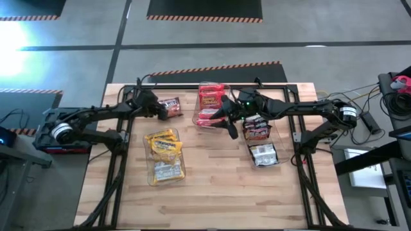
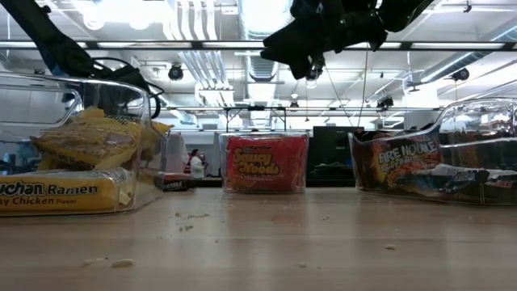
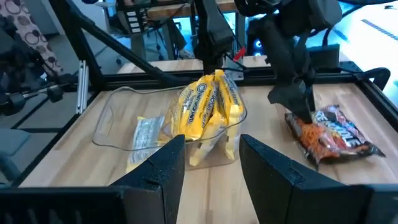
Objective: Sort Maruchan noodles
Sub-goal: Put the black pack noodle into the bottom right transparent bin
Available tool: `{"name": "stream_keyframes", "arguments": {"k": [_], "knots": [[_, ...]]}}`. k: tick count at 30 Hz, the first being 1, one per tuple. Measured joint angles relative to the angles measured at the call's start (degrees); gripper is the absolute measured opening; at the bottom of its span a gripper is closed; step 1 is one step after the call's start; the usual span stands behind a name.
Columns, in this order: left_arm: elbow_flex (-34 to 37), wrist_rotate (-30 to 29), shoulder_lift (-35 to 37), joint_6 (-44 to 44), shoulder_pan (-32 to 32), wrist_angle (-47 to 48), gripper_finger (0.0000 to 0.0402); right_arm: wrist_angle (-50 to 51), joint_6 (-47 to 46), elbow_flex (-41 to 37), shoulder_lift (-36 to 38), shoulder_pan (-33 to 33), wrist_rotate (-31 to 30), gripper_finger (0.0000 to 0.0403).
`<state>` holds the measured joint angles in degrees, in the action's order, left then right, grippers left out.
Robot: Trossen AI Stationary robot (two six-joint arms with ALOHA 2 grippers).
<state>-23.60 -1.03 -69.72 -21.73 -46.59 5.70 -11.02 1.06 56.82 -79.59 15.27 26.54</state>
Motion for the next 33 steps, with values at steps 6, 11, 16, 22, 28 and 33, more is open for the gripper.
{"name": "stream_keyframes", "arguments": {"k": [6,11,16,22,28,33], "knots": [[0.1,4.2,-3.4,0.2,0.0,-6.4,0.0222,-1.0,2.4,0.0,0.0,0.0,0.0,0.0141],[-0.1,8.7,-10.1,0.5,-0.1,-15.0,0.0222,-1.0,2.6,0.0,-0.4,0.0,0.3,0.0141],[-0.4,13.3,-15.9,0.1,0.0,-23.9,0.0222,-1.2,8.3,0.0,-1.5,0.0,0.2,0.0141],[-2.7,14.8,-19.3,0.3,-0.7,-25.3,0.0222,-1.6,10.8,0.0,-1.5,0.0,-15.9,0.0141],[-4.5,18.0,-20.0,-0.4,-1.3,-24.5,0.0222,4.0,7.8,3.6,-1.9,2.3,-34.8,0.0141],[-6.1,20.8,-19.6,-0.5,-1.3,-25.0,0.0222,16.2,5.0,11.6,-4.3,6.1,-33.2,0.0141]]}}
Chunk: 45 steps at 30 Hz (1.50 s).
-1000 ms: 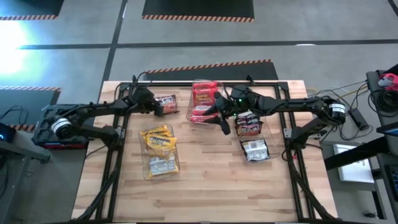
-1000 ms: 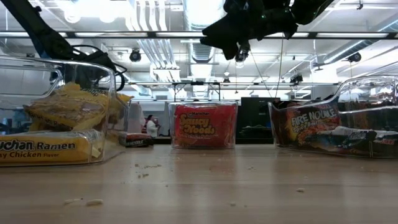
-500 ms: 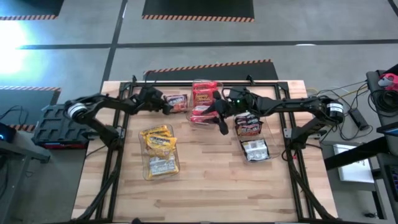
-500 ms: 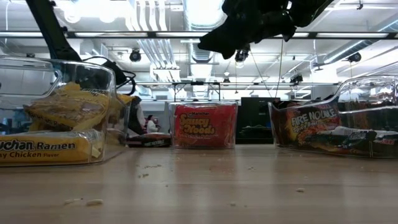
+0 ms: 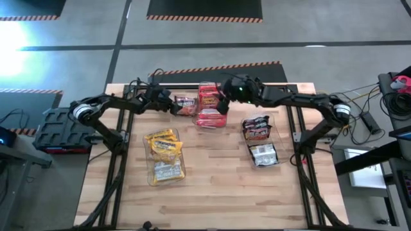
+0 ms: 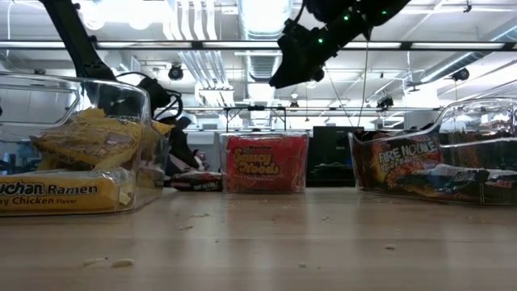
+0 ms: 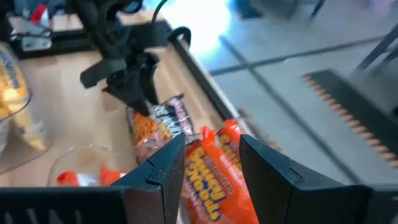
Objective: Sort Maruchan noodles
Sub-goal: Put the black pack noodle into the bottom right transparent bin
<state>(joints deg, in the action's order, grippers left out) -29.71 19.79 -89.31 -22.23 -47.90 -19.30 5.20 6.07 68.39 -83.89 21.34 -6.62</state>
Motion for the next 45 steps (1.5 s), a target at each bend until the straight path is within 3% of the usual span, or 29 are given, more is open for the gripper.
{"name": "stream_keyframes", "arguments": {"k": [7,12,18,29,39,45], "knots": [[-0.6,2.3,-1.8,-0.7,0.0,-0.2,0.0222,10.6,-0.3,9.9,-9.1,3.9,8.3,0.0141],[-0.9,8.1,-4.0,-1.0,0.1,-1.2,0.0222,11.3,2.7,16.3,-14.2,4.9,12.8,0.0141],[-2.0,8.4,-3.0,-1.2,-0.4,-0.9,0.0222,12.3,5.0,22.1,-20.2,4.9,16.2,0.0141],[-1.7,7.6,1.9,-0.2,-3.8,7.2,0.0222,16.0,14.1,32.9,-31.7,5.0,17.1,0.0141],[-1.6,7.2,1.2,0.0,-4.8,8.4,0.0222,29.6,21.4,45.5,-41.7,4.9,17.7,0.0134],[-1.9,6.4,-0.1,-1.8,-5.2,8.4,0.0222,32.9,24.3,50.9,-46.0,4.9,17.7,0.0117]]}}
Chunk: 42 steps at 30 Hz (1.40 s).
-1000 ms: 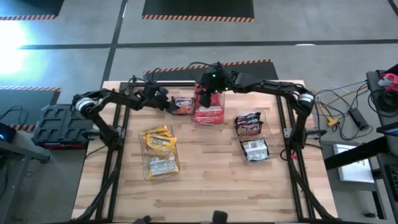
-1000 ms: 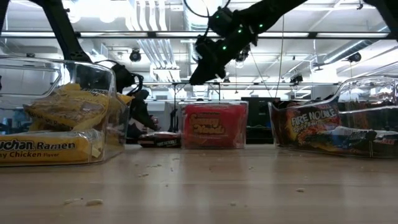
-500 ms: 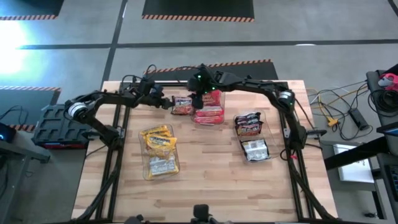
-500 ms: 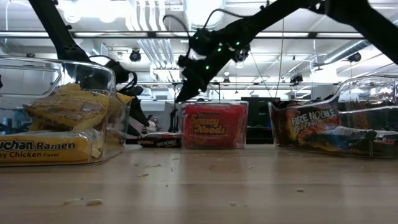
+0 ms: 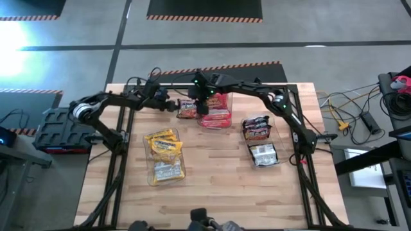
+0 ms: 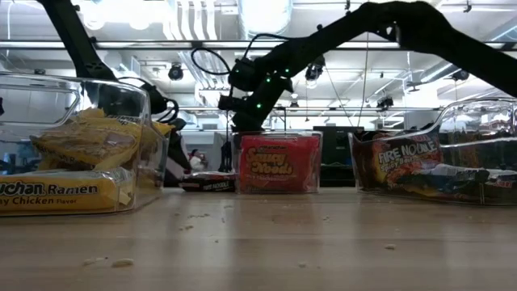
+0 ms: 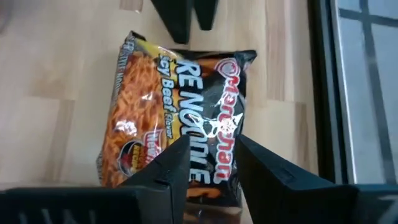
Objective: Sort Maruchan noodles
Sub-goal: Put the black pack noodle into the bottom right transparent bin
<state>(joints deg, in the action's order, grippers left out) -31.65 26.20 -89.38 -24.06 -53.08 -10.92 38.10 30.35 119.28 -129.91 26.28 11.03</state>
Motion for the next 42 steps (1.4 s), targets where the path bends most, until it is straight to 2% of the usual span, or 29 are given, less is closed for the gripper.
{"name": "stream_keyframes", "arguments": {"k": [10,18,22,27,36,42], "knots": [[-4.5,0.5,-4.0,0.6,0.0,-0.5,0.0222,5.3,4.2,4.0,-3.3,0.0,-0.5,0.0096],[-8.8,7.5,-9.4,0.8,0.0,-0.3,0.0222,8.8,7.1,3.7,-3.3,-0.2,-0.7,0.0083],[-9.2,9.0,-9.4,1.1,-0.2,0.1,0.0222,9.3,8.0,3.7,-3.3,-0.2,-1.3,0.0079],[-8.7,7.7,-8.0,2.5,-1.6,2.4,0.0222,11.9,10.4,3.7,-3.2,-0.5,-6.2,0.0074],[-9.3,7.8,-8.4,0.0,-1.9,5.0,0.0221,15.2,16.9,3.7,-3.2,-3.0,-6.5,0.0072],[-9.9,9.4,-8.6,-1.7,-1.8,5.4,0.0221,15.0,17.8,3.6,-3.2,-3.8,-6.5,0.0072]]}}
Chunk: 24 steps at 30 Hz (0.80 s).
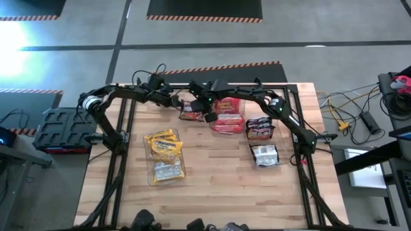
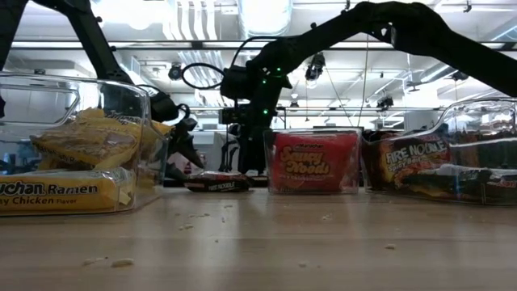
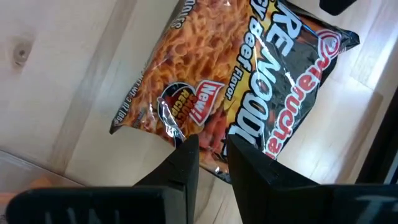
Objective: Sort Maruchan noodles
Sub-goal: Put the black pack noodle into the bottom right transparent bin
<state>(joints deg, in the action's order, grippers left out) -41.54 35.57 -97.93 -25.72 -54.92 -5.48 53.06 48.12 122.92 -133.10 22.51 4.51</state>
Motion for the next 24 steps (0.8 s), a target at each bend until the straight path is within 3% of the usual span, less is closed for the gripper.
{"name": "stream_keyframes", "arguments": {"k": [10,15,20,24], "knots": [[0.0,2.1,0.0,-0.7,0.1,-0.8,0.0221,0.9,-0.9,2.2,-0.2,0.0,-0.3,0.0072],[0.0,3.0,0.0,0.5,0.1,-1.6,0.0221,-1.9,-12.8,4.3,0.0,0.0,5.8,0.0065],[0.0,3.1,0.0,1.2,0.1,-1.5,0.0221,-2.4,-25.4,4.1,-0.2,0.0,6.0,0.0057],[0.0,3.1,0.0,1.4,0.1,-1.5,0.0221,-2.5,-29.1,3.6,-0.2,-0.2,6.0,0.0053]]}}
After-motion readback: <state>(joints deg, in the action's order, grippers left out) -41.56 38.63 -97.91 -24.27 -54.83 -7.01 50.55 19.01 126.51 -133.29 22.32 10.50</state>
